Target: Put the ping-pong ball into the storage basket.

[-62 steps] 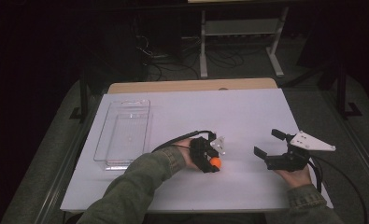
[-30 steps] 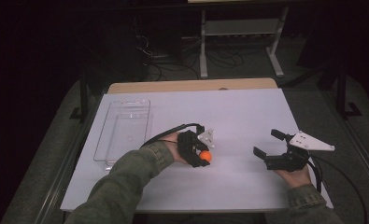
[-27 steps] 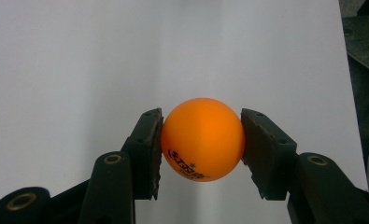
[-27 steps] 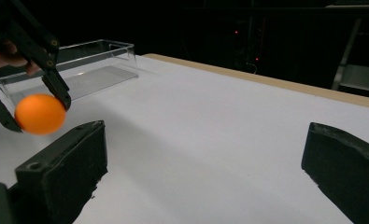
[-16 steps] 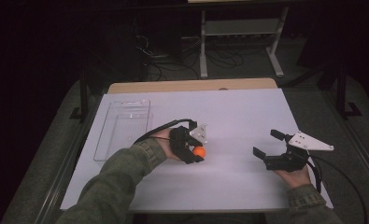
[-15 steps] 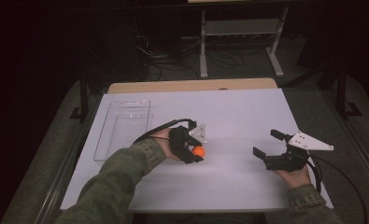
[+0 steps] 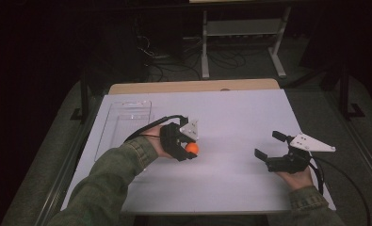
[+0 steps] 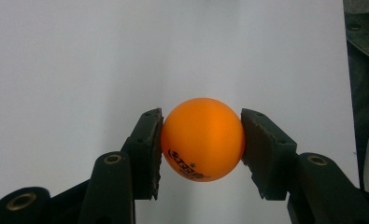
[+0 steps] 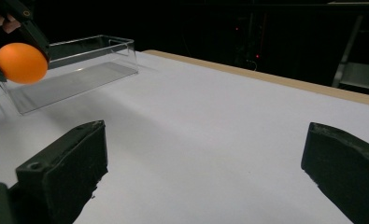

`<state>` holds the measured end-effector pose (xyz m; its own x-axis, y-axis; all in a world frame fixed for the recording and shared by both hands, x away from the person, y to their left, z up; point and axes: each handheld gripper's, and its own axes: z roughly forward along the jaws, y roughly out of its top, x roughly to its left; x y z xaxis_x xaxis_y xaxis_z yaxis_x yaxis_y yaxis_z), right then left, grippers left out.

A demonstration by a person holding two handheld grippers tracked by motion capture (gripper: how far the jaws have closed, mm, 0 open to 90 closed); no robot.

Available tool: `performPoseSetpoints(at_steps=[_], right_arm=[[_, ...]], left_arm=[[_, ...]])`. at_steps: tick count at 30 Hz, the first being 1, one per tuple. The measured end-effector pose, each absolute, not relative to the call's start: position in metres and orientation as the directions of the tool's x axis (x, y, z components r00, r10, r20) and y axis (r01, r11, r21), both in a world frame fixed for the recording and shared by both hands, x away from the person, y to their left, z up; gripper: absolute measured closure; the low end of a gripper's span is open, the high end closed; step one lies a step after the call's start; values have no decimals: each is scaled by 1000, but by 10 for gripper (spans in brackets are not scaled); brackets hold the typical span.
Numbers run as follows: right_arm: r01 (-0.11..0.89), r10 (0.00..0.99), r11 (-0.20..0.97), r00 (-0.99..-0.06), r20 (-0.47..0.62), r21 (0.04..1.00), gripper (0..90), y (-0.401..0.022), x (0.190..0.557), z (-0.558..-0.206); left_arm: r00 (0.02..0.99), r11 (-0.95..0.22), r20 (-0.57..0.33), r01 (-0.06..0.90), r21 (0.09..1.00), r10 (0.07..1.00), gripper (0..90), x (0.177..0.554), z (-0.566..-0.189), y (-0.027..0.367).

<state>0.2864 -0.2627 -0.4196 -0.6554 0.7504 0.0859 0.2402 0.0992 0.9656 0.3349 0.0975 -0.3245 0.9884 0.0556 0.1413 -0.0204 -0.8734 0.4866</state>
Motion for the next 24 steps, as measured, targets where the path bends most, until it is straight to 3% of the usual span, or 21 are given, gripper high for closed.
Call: performPoseSetpoints(at_steps=[24], right_arm=[[242,749,98,-656,88,965,0,-262,286,-420]], left_arm=[[980,-875,172,2,484,97,505,333,-305,128]])
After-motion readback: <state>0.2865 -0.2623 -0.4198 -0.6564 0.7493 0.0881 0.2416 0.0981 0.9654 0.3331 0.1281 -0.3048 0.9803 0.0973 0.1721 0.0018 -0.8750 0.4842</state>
